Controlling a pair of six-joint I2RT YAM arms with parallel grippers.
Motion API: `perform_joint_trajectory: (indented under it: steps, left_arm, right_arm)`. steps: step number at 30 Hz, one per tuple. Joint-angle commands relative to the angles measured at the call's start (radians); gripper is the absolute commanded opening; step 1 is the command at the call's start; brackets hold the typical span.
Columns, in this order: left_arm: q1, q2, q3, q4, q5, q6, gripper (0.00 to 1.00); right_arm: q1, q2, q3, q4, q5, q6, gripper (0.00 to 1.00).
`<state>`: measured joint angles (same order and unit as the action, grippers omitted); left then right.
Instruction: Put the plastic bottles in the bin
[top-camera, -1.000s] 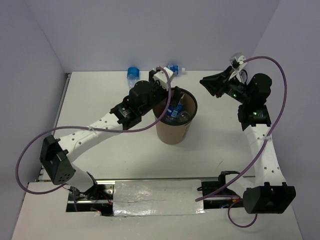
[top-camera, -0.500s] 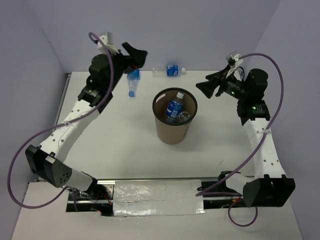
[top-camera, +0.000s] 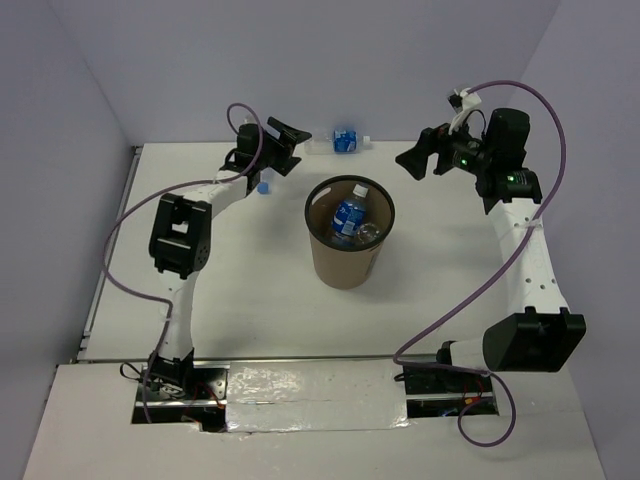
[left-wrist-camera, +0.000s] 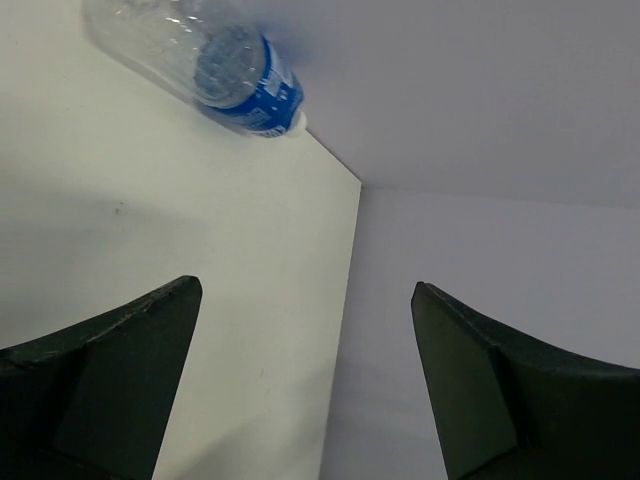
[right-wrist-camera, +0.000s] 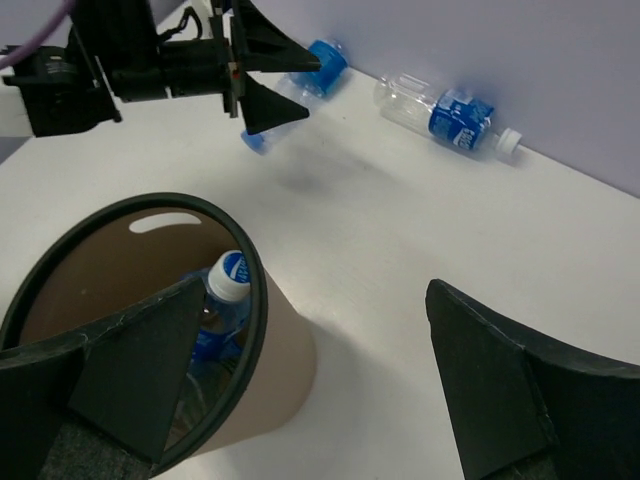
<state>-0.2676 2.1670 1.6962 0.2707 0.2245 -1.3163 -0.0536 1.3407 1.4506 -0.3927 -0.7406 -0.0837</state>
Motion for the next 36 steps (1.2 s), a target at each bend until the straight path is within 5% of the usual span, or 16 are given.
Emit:
perform_joint_trajectory:
  steps: [1,11,36]
  left_arm:
    - [0.002,0.108,0.132,0.172,0.018,-0.201,1.00]
    - [-0.042,0.444,0.483,0.021,-0.168,-0.303,1.00]
    - [-0.090,0.804,0.803,-0.111,-0.602,-0.486,0.93]
  right_arm:
    - [-0.012,0.005,0.063,-0.072,0.043,-0.053,0.98]
    - [-0.026,0.009,0.056,-0.041,0.032,0.001,0.98]
    - [-0.078,-0.083,-0.093,0.107,-0.066,0.134,0.99]
